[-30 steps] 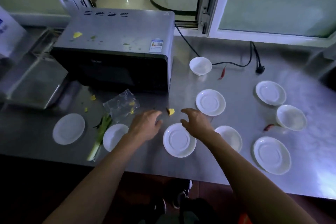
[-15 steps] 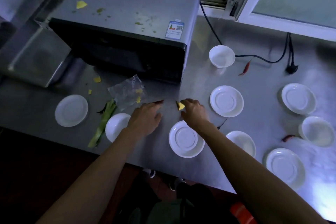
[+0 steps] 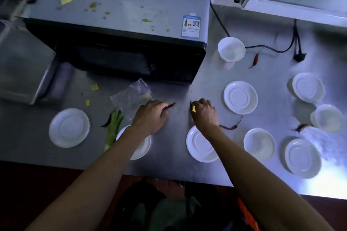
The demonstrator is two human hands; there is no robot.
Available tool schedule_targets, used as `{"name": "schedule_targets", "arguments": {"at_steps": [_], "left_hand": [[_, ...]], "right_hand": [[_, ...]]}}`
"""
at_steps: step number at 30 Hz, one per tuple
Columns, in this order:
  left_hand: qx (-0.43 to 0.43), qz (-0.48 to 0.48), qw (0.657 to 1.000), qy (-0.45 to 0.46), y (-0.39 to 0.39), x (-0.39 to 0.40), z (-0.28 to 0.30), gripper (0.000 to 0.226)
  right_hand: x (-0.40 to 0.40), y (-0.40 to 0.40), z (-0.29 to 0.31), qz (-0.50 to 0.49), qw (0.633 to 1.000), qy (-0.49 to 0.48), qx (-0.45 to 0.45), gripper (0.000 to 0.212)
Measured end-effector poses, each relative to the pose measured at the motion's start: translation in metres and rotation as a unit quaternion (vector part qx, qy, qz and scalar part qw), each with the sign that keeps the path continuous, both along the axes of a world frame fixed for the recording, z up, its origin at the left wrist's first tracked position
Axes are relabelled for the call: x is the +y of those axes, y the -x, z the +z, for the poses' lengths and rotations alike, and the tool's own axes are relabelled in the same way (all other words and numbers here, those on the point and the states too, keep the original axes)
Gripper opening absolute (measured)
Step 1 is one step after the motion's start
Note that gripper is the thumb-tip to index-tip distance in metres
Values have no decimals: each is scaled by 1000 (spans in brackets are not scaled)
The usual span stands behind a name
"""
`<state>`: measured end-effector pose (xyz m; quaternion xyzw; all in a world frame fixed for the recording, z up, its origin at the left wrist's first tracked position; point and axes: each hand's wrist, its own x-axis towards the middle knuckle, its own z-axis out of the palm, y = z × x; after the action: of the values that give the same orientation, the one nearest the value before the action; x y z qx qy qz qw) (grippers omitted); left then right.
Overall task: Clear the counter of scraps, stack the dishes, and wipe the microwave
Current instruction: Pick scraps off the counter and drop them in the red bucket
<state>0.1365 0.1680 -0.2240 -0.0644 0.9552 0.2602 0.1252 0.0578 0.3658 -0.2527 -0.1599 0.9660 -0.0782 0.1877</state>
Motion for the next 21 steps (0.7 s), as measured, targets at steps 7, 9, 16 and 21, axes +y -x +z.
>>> {"name": "schedule_targets", "arguments": {"at_steps": [7,9,16,21], "left_hand": [[13,-22,1000,-15,2,-11,-5,23],[12,-24,1000,-15,2,-13,-6,25],[10,-29,999,-13,1,-16,-13,30],[30,-29,999,-8,-4,-22,-15,19]], "right_hand": [[1,-7,-2,-40,999,32,18,15],[1,-8,-3,-42,998,45,22,17],[0,-17,0,-74,993,87,31,12],[-2,-26,2,-76,983,167,7,10]]}}
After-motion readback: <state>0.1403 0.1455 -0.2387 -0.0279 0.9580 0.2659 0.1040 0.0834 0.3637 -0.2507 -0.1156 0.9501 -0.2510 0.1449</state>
